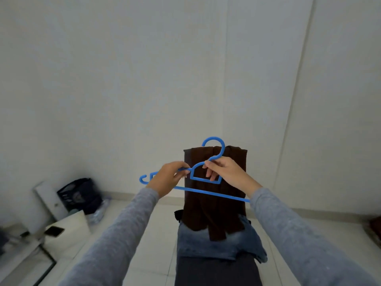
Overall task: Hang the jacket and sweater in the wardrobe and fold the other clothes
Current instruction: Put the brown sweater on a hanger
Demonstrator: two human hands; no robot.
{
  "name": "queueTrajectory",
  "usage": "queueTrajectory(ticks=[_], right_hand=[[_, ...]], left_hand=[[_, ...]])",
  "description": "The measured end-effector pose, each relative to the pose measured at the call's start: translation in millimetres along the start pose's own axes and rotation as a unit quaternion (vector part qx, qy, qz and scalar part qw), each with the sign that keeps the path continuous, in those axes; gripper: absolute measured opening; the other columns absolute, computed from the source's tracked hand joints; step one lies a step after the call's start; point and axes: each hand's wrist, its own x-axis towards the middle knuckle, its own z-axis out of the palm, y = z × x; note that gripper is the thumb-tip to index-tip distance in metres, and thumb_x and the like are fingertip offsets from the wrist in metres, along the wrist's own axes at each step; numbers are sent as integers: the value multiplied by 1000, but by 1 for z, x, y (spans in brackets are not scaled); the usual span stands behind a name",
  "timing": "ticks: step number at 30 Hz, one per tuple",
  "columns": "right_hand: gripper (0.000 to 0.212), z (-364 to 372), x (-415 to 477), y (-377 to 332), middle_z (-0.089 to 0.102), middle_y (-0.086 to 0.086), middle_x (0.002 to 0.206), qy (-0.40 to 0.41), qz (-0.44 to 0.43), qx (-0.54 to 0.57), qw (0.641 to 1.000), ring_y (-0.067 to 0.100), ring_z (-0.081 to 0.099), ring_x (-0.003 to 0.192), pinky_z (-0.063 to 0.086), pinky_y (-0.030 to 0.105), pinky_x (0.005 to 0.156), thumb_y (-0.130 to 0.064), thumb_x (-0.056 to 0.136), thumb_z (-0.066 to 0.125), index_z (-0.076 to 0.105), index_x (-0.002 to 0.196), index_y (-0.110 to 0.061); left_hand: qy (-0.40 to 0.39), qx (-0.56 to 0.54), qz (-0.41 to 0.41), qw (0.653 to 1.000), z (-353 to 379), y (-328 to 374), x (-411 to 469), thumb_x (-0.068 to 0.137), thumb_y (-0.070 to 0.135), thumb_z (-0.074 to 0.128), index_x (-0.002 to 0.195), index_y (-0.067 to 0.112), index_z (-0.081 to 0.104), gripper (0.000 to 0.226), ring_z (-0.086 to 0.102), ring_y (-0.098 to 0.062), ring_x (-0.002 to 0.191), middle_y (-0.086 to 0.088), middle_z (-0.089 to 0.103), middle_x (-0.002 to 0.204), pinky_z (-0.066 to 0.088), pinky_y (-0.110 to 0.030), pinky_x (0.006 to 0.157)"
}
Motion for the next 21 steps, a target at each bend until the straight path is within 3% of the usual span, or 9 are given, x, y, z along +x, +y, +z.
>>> queueTrajectory(ticks=[6,10,14,17,21], right_hand=[[17,-6,112,22,66,1,73,-36,-7,59,998,9,59,60,51,19,65,-18,93,57,65,99,-5],[13,-24,192,47,65,1,71,-42,2,58,997,9,56,58,49,20,62,-18,92,60,66,98,-9],[13,-42,242,89,66,0,71,0,21,59,998,7,56,58,47,18,60,-20,92,60,66,97,-10],[12,-53,265,128,67,0,73,46,66,51,995,10,57,60,45,16,58,-22,91,60,65,96,-12],[8,-69,285,162,67,3,76,152,95,51,983,4,56,57,45,11,55,-20,92,59,64,94,-14]], left_hand=[[-15,29,-54,998,-5,-73,77,96,25,51,102,20,62,14,60,-7,88,6,66,90,48,-21,83],[-29,65,-96,993,2,-121,144,96,38,46,97,21,62,24,57,-9,86,7,64,89,45,-20,79],[-12,18,-133,991,33,-169,191,97,38,43,94,25,61,22,56,-10,89,6,63,90,46,-25,82],[-37,16,-149,988,69,-207,221,98,38,41,109,22,62,29,47,-9,100,5,59,103,40,-25,90],[25,-57,-196,979,106,-240,267,98,29,46,124,11,55,33,44,-15,114,-3,52,122,33,-20,93]])
